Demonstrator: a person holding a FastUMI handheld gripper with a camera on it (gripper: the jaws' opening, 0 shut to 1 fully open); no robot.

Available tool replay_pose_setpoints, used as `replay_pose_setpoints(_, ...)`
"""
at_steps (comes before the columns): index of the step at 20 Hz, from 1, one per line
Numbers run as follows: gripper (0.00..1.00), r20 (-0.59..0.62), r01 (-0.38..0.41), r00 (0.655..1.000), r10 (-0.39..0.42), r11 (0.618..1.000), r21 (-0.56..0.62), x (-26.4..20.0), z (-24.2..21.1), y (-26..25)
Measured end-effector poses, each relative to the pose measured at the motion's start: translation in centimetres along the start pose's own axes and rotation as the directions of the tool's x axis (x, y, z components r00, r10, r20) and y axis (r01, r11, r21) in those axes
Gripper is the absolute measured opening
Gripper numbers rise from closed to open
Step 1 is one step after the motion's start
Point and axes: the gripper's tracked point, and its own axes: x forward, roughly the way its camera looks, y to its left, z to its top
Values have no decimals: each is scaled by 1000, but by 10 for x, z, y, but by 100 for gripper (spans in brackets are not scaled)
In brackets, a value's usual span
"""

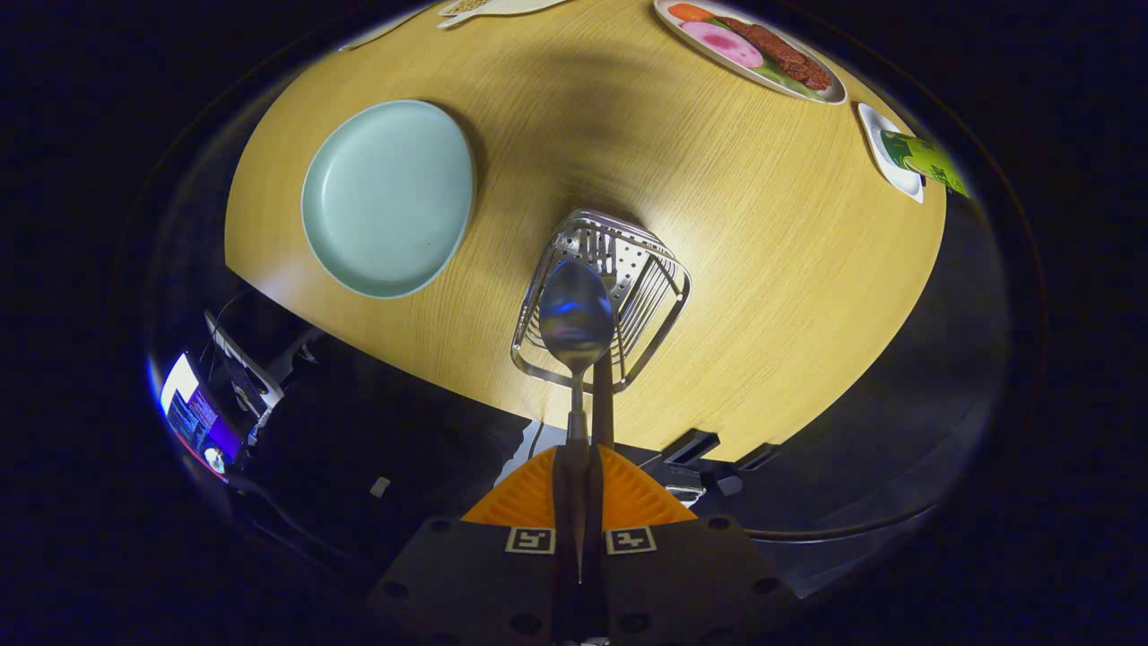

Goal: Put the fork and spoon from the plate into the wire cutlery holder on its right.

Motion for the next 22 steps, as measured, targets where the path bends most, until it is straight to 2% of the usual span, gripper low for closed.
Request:
replay_pose_setpoints(4, 10, -27, 21, 999, -21, 1000, -16, 6, 7, -1)
replay_pose_setpoints(8, 16, 33, 27, 999, -26, 999, -30, 8, 11, -5)
replay_pose_setpoints(10, 26, 90, 22, 996, -18, 999, -37, 6, 10, -7)
replay_pose_setpoints(12, 29, 184, 1, 983, 5, 1000, -31, -3, 14, -5)
replay_pose_setpoints(13, 42, 244, -11, 970, 17, 1000, -24, -8, 16, -5)
replay_pose_setpoints(15, 66, 363, -49, 930, 52, 999, -17, -22, 16, -4)
replay_pose_setpoints(16, 75, 422, -65, 904, 61, 998, -5, -30, 14, -4)
replay_pose_setpoints(17, 79, 480, -84, 874, 71, 996, 7, -35, 10, -5)
replay_pose_setpoints(19, 76, 605, -109, 793, 73, 994, 23, -50, 7, -7)
replay_pose_setpoints(22, 89, 775, -116, 631, 27, 991, 60, -78, -2, -14)
